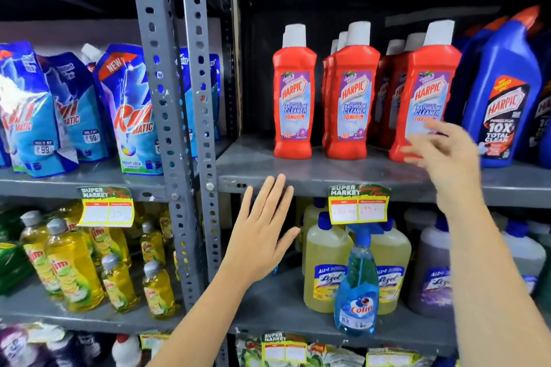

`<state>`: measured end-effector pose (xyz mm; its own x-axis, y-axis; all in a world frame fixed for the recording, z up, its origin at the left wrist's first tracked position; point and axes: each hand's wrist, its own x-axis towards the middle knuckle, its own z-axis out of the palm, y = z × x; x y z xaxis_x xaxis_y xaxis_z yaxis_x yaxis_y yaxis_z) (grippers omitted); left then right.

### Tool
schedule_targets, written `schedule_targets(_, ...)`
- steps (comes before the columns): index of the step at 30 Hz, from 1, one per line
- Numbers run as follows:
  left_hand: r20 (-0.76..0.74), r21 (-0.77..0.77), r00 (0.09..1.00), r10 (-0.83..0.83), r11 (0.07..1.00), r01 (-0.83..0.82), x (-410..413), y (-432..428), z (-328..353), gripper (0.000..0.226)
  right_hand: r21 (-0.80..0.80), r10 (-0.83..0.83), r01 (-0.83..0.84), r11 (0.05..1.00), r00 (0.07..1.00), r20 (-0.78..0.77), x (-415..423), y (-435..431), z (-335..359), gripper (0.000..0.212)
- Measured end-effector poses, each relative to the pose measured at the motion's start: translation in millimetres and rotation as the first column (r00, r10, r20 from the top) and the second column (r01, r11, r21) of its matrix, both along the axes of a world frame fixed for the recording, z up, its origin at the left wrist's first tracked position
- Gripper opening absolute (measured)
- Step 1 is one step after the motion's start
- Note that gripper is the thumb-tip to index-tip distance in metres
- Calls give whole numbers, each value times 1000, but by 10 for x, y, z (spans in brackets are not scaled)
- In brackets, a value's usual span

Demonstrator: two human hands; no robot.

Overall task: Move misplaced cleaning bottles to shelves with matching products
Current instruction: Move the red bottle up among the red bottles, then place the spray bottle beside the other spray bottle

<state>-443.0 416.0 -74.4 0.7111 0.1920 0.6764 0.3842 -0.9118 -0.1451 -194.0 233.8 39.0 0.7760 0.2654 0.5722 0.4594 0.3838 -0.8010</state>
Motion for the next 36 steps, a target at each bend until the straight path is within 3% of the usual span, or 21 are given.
schedule_targets(2,-1,-64,1000,12,998,-12,-81,-25,-286,61,87,-123,121,989,992,17,-125,-166,-278,13)
schedule_targets(4,3,-176,1000,6,984,-5,-162,-52,-650,58,50,-195,194,980,981,17,-183,-222,-708,11)
schedule_targets(8,-190,-331,982,0,941,-65,-311,-156,-1475,61,-334,-227,234,913,972,62,-234,-241,-1729,3)
schedule_targets(12,-461,-436,887,24,865,-250,-347,-122,-2067,67,-652,-22,-62,756,993,-120,-270,-283,-2392,27)
schedule_targets(15,-565,-387,823,54,864,-323,-393,-53,-2214,67,-724,131,-271,634,961,-244,-236,-243,-2629,45)
schedule_targets(17,-605,-358,794,62,869,-341,-451,-39,-2264,69,-756,129,-294,584,954,-271,-173,-189,-2709,51)
schedule_targets(20,-593,-349,804,48,885,-310,-500,-17,-2351,68,-790,92,-264,553,962,-257,-116,-103,-2818,54)
schedule_targets(24,-560,-312,825,70,905,-289,-500,10,-2463,67,-781,56,-232,579,968,-246,-236,-2,-2922,59)
schedule_targets(36,-456,-393,890,-27,903,-174,-532,100,-2582,63,-788,121,-109,605,992,-44,-1166,803,-2992,59)
